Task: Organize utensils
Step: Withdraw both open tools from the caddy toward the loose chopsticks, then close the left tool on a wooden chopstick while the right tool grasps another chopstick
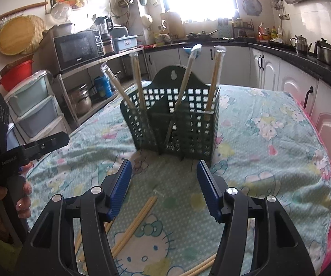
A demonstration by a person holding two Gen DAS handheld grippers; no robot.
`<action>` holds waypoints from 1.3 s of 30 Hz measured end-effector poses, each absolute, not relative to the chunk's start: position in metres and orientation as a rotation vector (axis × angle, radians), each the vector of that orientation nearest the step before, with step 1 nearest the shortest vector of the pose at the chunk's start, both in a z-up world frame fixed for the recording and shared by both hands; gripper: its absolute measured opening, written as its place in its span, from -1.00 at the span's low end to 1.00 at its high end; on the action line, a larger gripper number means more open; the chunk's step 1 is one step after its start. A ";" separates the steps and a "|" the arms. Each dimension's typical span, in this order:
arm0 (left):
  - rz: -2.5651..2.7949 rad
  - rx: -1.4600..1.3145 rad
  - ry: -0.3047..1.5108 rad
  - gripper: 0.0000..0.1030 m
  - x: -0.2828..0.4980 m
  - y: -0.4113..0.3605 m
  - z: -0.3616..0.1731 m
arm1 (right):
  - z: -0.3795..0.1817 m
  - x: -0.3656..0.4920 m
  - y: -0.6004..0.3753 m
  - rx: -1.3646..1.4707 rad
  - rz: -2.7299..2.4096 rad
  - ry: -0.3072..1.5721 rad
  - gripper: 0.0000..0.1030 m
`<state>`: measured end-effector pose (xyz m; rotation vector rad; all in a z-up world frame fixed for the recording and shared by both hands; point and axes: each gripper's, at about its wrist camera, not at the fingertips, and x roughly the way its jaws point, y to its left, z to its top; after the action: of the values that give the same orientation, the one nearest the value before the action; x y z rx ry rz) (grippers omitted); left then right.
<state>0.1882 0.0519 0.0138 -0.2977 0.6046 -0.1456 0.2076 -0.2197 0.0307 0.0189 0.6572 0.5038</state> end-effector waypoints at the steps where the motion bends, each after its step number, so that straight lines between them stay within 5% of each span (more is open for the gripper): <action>1: -0.144 -0.294 0.610 0.77 0.188 0.052 0.013 | 0.029 0.207 -0.219 0.016 0.506 0.661 0.10; 30: -0.129 -0.206 0.824 0.77 0.186 0.051 -0.046 | -0.033 0.205 -0.180 -0.087 0.456 0.871 0.10; 39: -0.159 -0.217 0.895 0.23 0.197 0.051 -0.060 | -0.045 0.222 -0.169 -0.083 0.451 0.949 -0.05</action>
<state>0.1974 0.0508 -0.0604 -0.2169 0.8949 -0.1593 0.2219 -0.1694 -0.0450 -0.0835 0.9490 0.4513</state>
